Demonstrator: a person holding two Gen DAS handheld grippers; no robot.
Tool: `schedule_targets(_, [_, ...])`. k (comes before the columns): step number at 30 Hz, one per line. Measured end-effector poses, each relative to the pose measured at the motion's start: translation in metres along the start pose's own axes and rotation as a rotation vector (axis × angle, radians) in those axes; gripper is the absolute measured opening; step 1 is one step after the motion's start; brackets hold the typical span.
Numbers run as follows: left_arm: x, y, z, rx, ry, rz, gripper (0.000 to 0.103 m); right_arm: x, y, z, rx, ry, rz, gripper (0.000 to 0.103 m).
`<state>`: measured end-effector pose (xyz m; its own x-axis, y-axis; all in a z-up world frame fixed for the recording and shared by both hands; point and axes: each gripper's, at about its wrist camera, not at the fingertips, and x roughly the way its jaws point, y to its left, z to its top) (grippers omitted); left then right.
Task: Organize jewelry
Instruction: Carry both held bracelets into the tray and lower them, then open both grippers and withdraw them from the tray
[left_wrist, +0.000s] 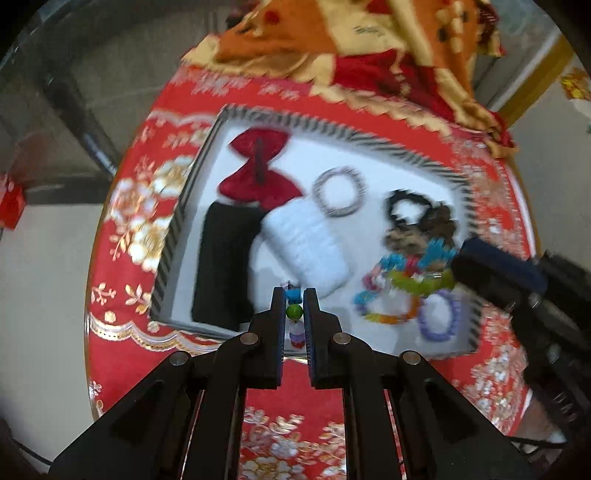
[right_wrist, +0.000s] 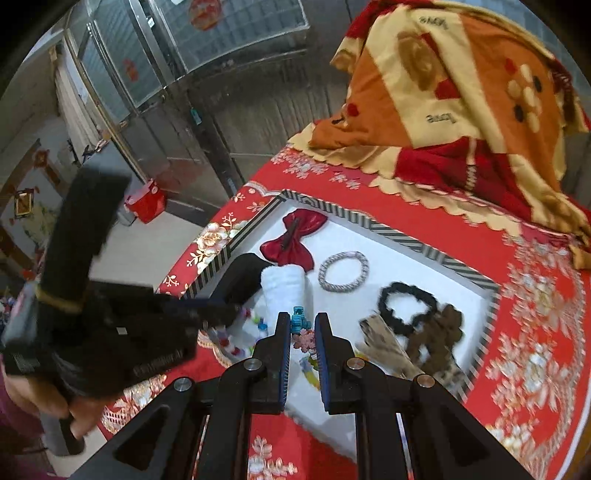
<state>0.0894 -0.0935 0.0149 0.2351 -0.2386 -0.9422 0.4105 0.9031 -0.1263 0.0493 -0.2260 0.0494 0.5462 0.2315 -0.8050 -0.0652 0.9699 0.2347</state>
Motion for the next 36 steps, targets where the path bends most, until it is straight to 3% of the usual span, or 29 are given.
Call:
schedule_targets(10, [0.028,0.01,-0.013,-0.028,0.038,0.071,0.008,0.076,-0.057,0.012,0.077,0.109,-0.038,0.012])
schedule_targets(18, [0.034,0.005,-0.016,-0.027,0.033,0.101,0.008,0.086,-0.069,0.011,0.126,0.102,-0.002,0.013])
schedule_targets(21, [0.033,0.004,-0.016,-0.028,0.024,0.111,0.009,0.081,-0.067,0.01,0.131,0.094,-0.004,0.021])
schedule_targets(22, [0.032,0.003,-0.016,-0.028,0.02,0.115,0.009,0.079,-0.066,0.01,0.132,0.091,-0.003,0.035])
schedule_targets(23, [0.031,0.003,-0.017,-0.027,0.015,0.117,0.009,0.075,-0.065,0.009,0.134,0.085,0.003,0.041])
schedule_targets(27, [0.029,0.004,-0.019,-0.041,0.015,0.107,0.022,0.051,-0.057,0.002,0.132,0.054,-0.005,0.041])
schedule_targets(36, [0.014,-0.002,-0.031,-0.027,-0.024,0.117,0.028,-0.005,-0.039,-0.036,0.156,-0.042,-0.099,0.041])
